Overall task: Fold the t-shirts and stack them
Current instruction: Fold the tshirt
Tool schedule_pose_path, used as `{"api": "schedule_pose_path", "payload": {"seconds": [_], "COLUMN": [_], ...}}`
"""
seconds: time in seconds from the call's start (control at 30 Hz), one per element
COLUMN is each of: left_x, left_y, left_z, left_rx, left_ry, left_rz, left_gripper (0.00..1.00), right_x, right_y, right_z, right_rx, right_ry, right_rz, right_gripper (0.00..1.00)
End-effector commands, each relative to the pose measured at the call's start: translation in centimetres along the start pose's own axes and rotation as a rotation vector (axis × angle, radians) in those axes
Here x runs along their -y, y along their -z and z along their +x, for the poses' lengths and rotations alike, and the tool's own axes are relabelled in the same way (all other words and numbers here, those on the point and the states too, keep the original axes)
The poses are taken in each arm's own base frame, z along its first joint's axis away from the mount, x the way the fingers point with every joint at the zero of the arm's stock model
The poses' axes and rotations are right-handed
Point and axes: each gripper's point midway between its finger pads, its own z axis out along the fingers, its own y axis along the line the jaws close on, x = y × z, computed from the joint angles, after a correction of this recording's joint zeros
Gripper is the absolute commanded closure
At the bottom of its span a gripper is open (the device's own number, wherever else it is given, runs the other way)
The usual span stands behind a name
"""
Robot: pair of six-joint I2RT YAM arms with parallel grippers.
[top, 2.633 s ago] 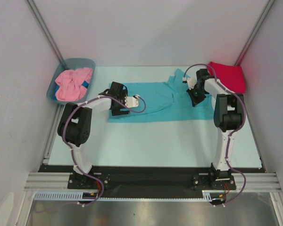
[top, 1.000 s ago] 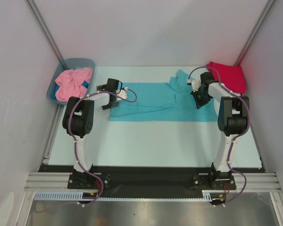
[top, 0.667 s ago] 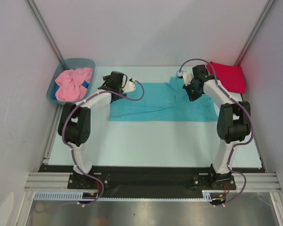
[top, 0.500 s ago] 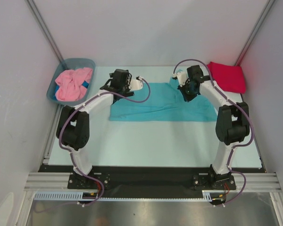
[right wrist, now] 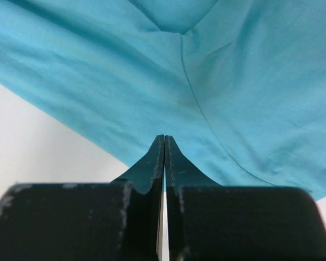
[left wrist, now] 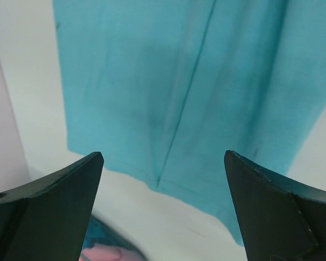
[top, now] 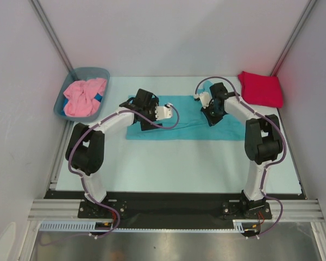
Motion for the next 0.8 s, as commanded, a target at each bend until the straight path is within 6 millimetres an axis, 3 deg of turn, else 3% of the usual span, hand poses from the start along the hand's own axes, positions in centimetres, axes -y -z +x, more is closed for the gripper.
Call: {"api": "schedule_pose_path", "payload": {"seconds": [0.0, 0.27, 0.53, 0.77], "left_x": [1.9, 1.6, -3.3, -0.6], "left_y": [0.1, -1.0, 0.4, -1.3], "left_z": [-1.1, 0.8, 1.0, 2.7], "left_rx": [0.060, -0.024, -0.002, -0.024], "left_ry": [0.049, 0.067, 0.234, 0.212], "left_rz": [0.087, 0.071, -0.042, 0.039], "left_gripper": [0.00, 0.00, 0.00, 0.00], "right_x": [-1.0, -2.6, -4.1, -3.7], "right_y": [0.1, -0.9, -2.4, -2.5], "right_z": [-1.1, -1.4, -0.9, -0.4], "right_rx": [0.024, 0.001, -0.040, -0.059], "right_ry": [0.009, 0.006, 0.012, 0.017], "right_rz": [-0.028, -0.095, -0.138, -0.116], "right_gripper": [1.00, 1.00, 1.00, 1.00]}}
